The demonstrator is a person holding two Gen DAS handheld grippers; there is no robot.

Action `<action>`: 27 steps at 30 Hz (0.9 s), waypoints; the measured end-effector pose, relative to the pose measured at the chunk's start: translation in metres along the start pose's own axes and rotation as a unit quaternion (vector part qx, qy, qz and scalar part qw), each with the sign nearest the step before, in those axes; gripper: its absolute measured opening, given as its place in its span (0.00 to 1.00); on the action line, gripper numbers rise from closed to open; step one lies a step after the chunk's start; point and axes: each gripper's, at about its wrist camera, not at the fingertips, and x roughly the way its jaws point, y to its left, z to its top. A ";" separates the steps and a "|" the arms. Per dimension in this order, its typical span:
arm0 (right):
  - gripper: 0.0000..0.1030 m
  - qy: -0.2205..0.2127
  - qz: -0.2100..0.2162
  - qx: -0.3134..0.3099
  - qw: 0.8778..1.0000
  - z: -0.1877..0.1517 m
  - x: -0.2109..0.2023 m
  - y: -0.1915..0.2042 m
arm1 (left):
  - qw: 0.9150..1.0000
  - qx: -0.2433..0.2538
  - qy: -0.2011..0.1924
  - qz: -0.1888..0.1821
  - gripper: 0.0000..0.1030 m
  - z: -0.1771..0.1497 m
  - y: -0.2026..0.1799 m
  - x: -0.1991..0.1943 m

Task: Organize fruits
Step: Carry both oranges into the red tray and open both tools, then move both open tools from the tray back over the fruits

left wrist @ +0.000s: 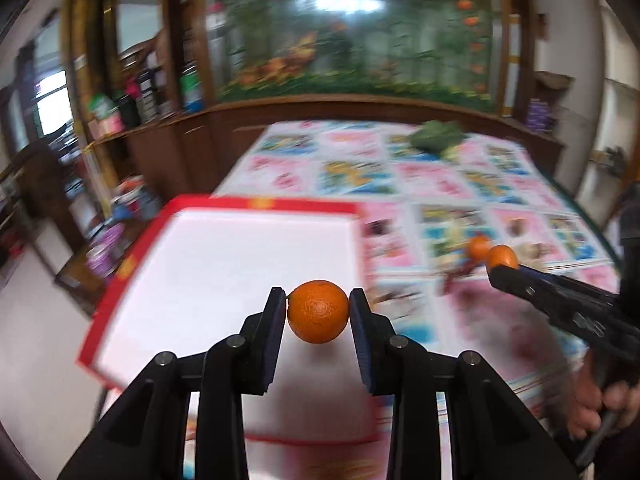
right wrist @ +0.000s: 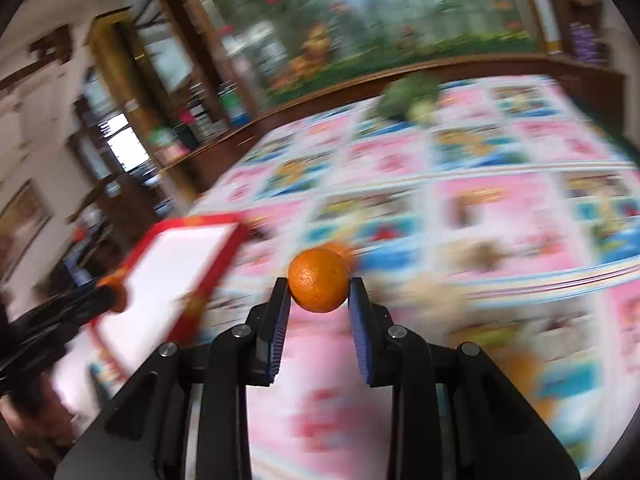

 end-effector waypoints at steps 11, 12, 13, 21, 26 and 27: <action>0.31 0.111 0.108 -0.132 0.979 -0.031 0.078 0.159 | 0.997 -0.041 0.049 0.050 0.32 -0.030 0.046 0.019; 0.31 0.121 0.111 -0.133 0.977 -0.035 0.084 0.164 | 0.996 -0.041 0.052 0.053 0.32 -0.031 0.047 0.021; 0.31 0.129 0.105 -0.137 0.976 -0.039 0.089 0.168 | 0.996 -0.044 0.057 0.054 0.32 -0.032 0.049 0.023; 0.35 0.159 0.066 -0.150 0.974 -0.049 0.101 0.168 | 0.995 -0.050 0.054 0.065 0.55 -0.031 0.053 0.018; 0.53 0.119 0.088 -0.134 0.980 -0.039 0.071 0.152 | 0.997 -0.040 0.035 0.054 0.61 -0.024 0.039 0.004; 0.53 0.105 0.089 -0.129 0.982 -0.036 0.062 0.144 | 0.998 -0.036 0.033 0.047 0.63 -0.024 0.034 0.003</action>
